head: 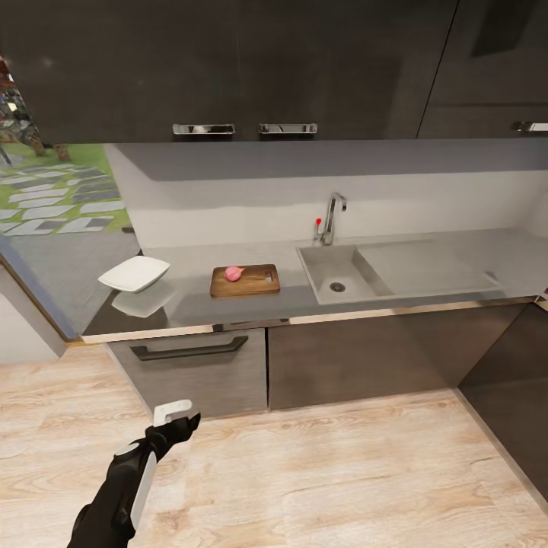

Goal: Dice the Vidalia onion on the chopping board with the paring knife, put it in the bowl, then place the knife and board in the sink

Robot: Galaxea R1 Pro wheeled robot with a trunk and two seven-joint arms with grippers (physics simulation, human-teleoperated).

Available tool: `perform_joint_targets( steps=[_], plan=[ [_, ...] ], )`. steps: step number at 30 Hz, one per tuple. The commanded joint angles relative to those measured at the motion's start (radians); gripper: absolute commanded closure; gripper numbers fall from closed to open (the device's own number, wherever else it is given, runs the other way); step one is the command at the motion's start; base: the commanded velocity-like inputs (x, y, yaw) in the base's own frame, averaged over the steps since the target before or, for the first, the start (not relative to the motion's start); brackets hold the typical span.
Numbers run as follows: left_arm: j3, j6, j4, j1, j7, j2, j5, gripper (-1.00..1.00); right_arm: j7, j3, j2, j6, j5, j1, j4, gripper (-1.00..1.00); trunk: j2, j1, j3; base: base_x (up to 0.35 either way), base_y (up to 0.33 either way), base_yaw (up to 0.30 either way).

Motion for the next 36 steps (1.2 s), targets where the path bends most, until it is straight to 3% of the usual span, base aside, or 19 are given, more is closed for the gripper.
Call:
perform_joint_targets(
  steps=[1, 9, 18, 27, 36],
  plan=[
    [0.004, 0.005, -0.001, -0.001, -0.009, -0.002, -0.007, -1.0, -0.008, -0.003, 0.001, -0.002, 0.011, -0.001, 0.0, -1.0, -0.002, 0.001, -0.002, 0.0, 0.0, 0.0],
    [-0.032, 0.0, 0.047, -0.001, -0.009, -0.002, -0.008, -1.0, -0.008, -0.003, 0.0, -0.002, 0.011, -0.001, 0.0, -1.0, -0.002, 0.001, -0.002, 0.0, 0.0, 0.0],
    [-0.056, -0.143, 0.147, -0.001, -0.005, -0.002, -0.008, -1.0, -0.008, -0.003, -0.001, -0.002, 0.011, -0.001, 0.0, -1.0, -0.002, 0.001, -0.002, 0.0, 0.0, 0.0],
    [-0.057, -0.19, 0.191, -0.001, -0.006, -0.002, -0.012, -1.0, -0.008, -0.003, -0.001, -0.001, 0.011, -0.001, 0.0, -1.0, -0.002, 0.001, -0.002, 0.0, 0.0, 0.0],
    [-0.057, -0.261, 0.426, -0.001, -0.008, 0.007, -0.02, -1.0, -0.008, -0.003, -0.001, -0.001, 0.011, -0.002, -0.001, -1.0, -0.002, 0.001, -0.002, 0.0, 0.0, 0.0]
  ],
)
